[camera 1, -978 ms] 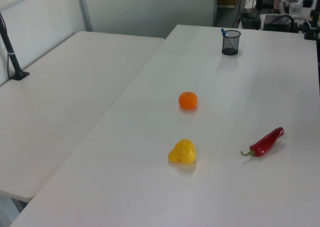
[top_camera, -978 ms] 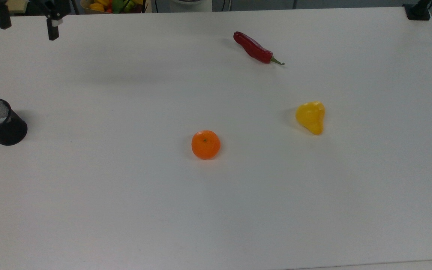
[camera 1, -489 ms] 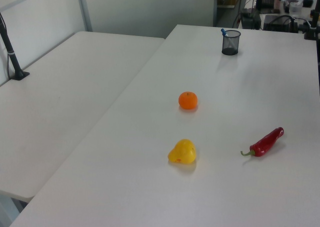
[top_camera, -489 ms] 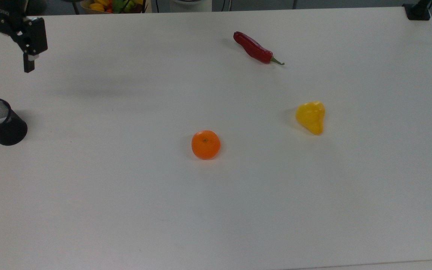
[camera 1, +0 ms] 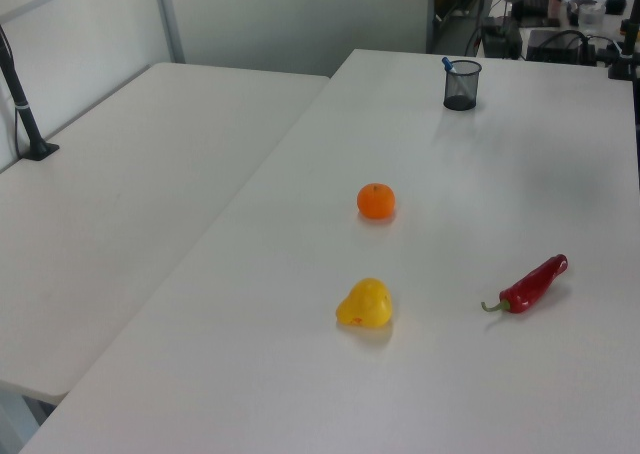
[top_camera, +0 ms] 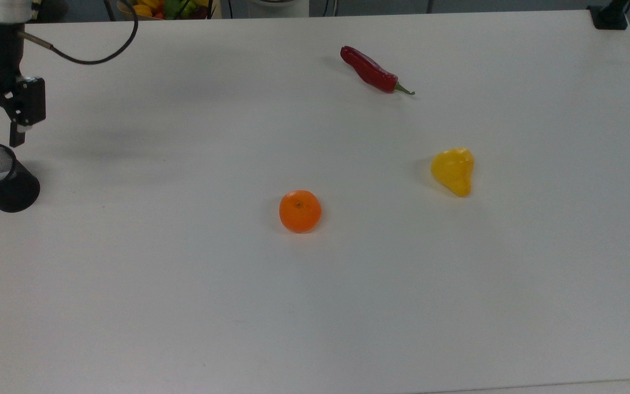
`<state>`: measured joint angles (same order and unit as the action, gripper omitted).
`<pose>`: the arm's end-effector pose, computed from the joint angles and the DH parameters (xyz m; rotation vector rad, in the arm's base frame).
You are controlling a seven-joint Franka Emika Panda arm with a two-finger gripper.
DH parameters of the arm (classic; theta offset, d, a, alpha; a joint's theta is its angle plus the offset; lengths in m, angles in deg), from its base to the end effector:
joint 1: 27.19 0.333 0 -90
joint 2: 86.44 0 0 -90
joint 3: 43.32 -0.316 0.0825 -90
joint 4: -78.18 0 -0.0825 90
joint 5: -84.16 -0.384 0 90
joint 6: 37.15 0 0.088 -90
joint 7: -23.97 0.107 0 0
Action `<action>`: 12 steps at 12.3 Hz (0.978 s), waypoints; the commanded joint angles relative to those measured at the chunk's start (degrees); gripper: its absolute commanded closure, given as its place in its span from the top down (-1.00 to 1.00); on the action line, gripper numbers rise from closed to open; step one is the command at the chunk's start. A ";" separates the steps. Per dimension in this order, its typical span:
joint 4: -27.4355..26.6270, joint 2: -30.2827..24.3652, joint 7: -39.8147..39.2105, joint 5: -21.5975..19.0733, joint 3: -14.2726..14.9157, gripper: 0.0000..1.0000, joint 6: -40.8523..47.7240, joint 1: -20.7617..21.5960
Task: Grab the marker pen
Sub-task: 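Move the gripper over the black mesh pen cup and lower onto the marker, then close the gripper on the blue-capped marker's cap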
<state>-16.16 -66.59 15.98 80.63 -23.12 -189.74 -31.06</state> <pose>0.6528 -0.2566 0.5038 2.7211 -0.3606 0.9273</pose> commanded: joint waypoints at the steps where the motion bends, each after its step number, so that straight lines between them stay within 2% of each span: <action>1: -0.06 5.62 -0.98 0.54 0.37 1.00 -7.27 -0.61; 4: 0.21 8.44 -0.98 0.98 0.45 0.96 -9.30 -1.58; 7: 1.53 10.99 -0.98 1.07 0.45 0.62 -10.26 -2.19; 12: 1.88 13.55 -0.98 1.77 0.45 0.62 -13.26 -3.60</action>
<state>-15.24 -54.25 15.44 80.78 -23.10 -201.80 -34.26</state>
